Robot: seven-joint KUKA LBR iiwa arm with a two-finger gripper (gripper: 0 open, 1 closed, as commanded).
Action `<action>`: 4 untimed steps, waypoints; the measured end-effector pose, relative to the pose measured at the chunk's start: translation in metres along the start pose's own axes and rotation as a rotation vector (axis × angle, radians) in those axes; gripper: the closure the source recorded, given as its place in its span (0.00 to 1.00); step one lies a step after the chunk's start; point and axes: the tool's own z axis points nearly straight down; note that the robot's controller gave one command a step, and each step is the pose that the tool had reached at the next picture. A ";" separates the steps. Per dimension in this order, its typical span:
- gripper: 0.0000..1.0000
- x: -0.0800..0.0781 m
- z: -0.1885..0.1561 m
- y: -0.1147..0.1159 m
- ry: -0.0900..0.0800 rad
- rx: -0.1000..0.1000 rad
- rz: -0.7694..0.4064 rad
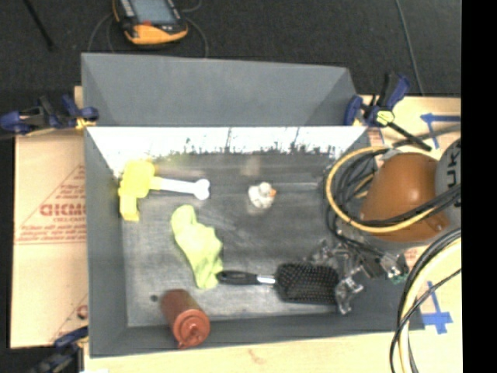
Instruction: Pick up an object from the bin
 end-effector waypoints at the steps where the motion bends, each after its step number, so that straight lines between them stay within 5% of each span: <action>1: 1.00 0.001 -0.018 0.000 -0.003 0.004 0.000; 4: 1.00 0.000 -0.047 -0.001 -0.006 0.008 0.001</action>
Offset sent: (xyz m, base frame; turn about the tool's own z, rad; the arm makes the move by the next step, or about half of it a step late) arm 0.0000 0.0002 0.0265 0.0000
